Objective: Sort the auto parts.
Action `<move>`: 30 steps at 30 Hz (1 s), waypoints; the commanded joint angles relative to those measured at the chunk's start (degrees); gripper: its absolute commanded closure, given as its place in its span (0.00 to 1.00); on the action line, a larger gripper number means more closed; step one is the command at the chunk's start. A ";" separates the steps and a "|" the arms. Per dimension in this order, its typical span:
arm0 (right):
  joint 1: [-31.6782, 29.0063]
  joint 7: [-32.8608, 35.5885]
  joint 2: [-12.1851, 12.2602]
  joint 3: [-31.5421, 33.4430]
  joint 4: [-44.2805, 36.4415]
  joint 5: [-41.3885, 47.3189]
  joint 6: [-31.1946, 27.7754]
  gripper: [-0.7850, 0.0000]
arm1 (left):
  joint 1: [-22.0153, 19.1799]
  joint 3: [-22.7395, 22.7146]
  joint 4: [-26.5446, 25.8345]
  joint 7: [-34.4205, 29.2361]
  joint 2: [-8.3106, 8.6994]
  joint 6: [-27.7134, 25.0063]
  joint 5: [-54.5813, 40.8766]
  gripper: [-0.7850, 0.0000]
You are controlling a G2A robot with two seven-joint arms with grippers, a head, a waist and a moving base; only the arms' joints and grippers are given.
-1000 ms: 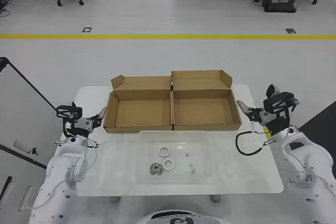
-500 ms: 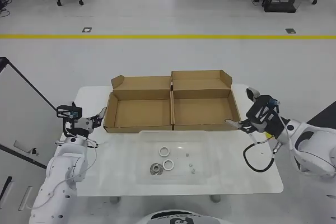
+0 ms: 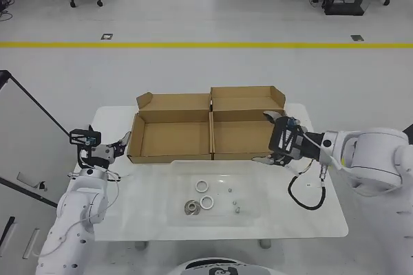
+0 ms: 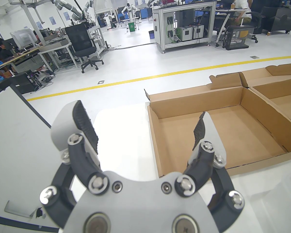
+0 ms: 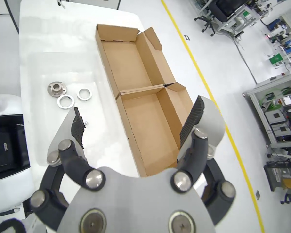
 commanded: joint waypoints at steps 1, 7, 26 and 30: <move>2.39 1.81 1.33 -3.35 0.80 2.30 1.80 0.00 | 0.00 0.00 0.00 0.00 0.00 0.00 0.00 0.00; 9.17 4.95 5.36 -12.11 2.06 6.70 4.93 0.00 | 0.00 0.00 0.00 0.00 0.00 0.00 0.00 0.00; 19.28 6.49 14.34 -35.26 6.33 9.71 6.49 0.00 | 0.00 0.00 0.00 0.00 0.00 0.00 0.00 0.00; 20.82 5.48 15.61 -39.31 6.82 8.46 5.47 0.00 | 0.00 0.00 0.00 0.00 0.00 0.00 0.00 0.00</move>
